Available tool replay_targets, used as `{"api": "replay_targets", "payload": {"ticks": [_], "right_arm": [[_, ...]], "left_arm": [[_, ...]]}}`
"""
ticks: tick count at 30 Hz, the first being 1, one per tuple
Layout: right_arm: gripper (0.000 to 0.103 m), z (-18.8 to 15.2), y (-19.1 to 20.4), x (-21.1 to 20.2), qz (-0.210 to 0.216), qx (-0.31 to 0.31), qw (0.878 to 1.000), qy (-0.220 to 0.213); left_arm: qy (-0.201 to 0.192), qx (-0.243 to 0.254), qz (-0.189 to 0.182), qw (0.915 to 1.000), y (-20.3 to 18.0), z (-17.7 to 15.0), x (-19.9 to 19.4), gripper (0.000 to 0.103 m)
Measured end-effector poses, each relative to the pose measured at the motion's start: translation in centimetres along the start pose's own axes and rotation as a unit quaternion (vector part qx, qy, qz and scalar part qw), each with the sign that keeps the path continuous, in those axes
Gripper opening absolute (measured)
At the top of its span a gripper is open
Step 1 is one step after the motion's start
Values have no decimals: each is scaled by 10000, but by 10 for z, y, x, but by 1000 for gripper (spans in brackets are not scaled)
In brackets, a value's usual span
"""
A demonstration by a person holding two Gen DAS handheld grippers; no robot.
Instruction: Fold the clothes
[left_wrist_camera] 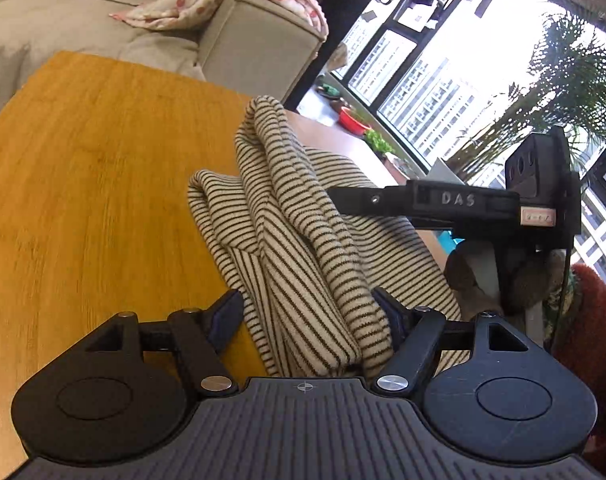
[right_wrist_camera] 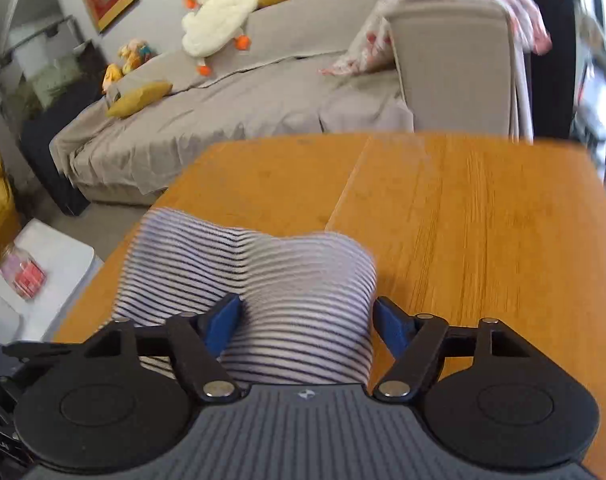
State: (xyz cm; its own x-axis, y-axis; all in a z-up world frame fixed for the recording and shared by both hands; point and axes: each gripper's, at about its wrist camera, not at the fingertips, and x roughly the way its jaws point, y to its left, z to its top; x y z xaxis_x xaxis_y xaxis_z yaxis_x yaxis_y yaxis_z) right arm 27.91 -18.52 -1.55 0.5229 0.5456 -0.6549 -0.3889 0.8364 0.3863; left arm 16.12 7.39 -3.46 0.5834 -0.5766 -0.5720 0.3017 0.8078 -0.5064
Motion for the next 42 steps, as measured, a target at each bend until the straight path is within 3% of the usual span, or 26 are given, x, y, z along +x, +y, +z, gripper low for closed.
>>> {"api": "replay_targets", "payload": {"ticks": [5, 7, 10, 12, 14, 15, 16, 18, 23, 31, 35, 38, 40, 42], "right_arm": [[78, -8, 4, -28, -83, 7, 9999, -112], [81, -19, -2, -48, 53, 206, 9997, -146], [85, -49, -17, -72, 332, 579, 9978, -54], [87, -71, -26, -83, 508, 721, 9961, 51], [87, -89, -24, -85, 567, 656, 9962, 113], [86, -92, -21, -84, 554, 552, 9969, 85], [77, -94, -17, -82, 537, 435, 9976, 47], [64, -87, -10, -76, 599, 223, 9980, 26], [64, -49, 8, -37, 625, -366, 9974, -64], [64, 17, 21, 42, 571, -527, 9965, -296], [70, 27, 17, 47, 579, -509, 9966, -287], [72, 30, 17, 31, 394, -752, 9951, -504], [72, 35, 22, 22, 264, -976, 9920, -757], [69, 43, 33, 19, 186, -1188, 9877, -996]], "left_arm": [[160, -204, 23, 9997, 2, 8, -9, 77], [190, -282, -50, 9994, -1, 12, -16, 78], [296, -357, -208, 9987, -6, 16, -19, 88], [447, -350, -205, 9982, -11, 15, -11, 87], [541, -180, -37, 9984, -17, 11, -1, 75], [506, -103, -3, 9987, -17, 10, 0, 74], [445, -100, 8, 9990, -15, 10, 0, 70], [336, -202, 53, 9992, -6, 15, -2, 65], [-62, -286, 298, 9991, 35, 43, 4, 65], [-464, -451, 460, 9968, 91, 94, 21, 66], [-507, -42, 766, 9958, 72, 103, -7, 65], [-1051, 449, 760, 9905, 46, 117, -41, 65], [-1316, 712, 463, 9877, 35, 136, -46, 67], [-1335, 739, 422, 9874, 39, 155, -27, 68]]}}
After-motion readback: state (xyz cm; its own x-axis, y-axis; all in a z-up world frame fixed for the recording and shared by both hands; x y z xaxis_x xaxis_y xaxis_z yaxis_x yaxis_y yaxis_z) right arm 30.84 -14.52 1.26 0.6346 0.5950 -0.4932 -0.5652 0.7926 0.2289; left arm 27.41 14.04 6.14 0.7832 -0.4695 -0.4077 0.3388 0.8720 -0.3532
